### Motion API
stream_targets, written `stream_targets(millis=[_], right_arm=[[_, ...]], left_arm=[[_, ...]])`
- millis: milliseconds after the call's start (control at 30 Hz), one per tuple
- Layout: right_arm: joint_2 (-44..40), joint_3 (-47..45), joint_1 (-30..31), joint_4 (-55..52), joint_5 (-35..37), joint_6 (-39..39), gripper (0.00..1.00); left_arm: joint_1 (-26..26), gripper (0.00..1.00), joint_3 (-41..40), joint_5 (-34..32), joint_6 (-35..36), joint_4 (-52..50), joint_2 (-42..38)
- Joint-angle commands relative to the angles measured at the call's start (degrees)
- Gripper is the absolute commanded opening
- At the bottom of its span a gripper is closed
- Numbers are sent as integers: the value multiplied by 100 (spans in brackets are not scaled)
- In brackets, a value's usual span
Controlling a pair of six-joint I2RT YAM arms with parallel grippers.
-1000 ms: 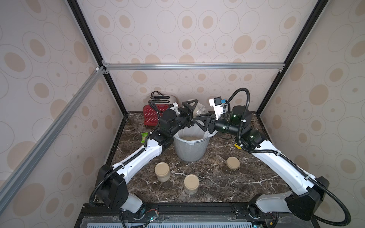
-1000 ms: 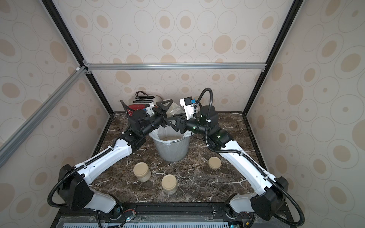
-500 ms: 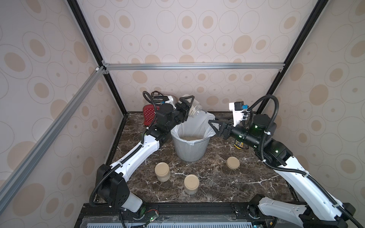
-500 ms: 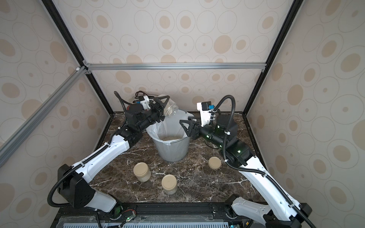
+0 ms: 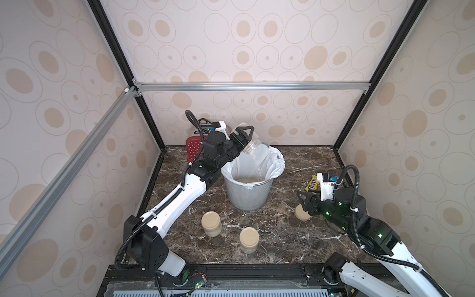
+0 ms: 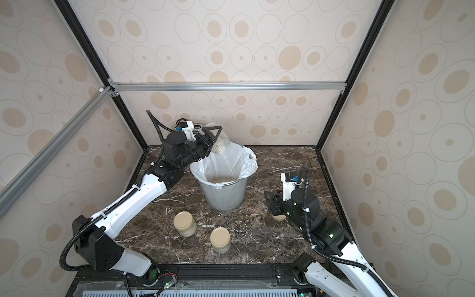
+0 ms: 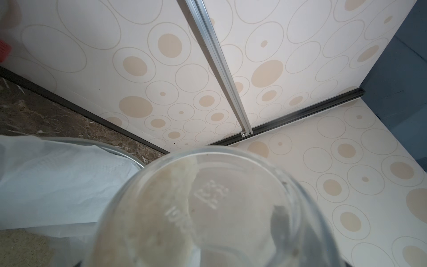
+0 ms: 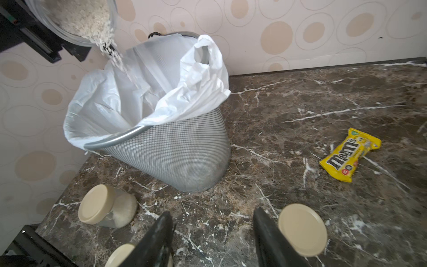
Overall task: Empty moldy rice from jars
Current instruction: Pour the moldy rice from the jar into the trash bin.
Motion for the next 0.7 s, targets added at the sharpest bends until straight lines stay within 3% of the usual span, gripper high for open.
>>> stream_targets(millis=[0, 233, 367, 667], right_arm=[[-38, 110, -5, -187, 398, 16, 58], [484, 131, -6, -141, -14, -93, 58], [698, 237, 2, -73, -55, -203, 58], [784, 217, -5, -23, -163, -203, 58]], left_arm=[[30, 45, 552, 71, 239, 510, -121], [38, 45, 207, -36, 410, 581, -310], [30, 45, 347, -175, 925, 188, -441], [35, 45, 219, -388, 1339, -4, -665]])
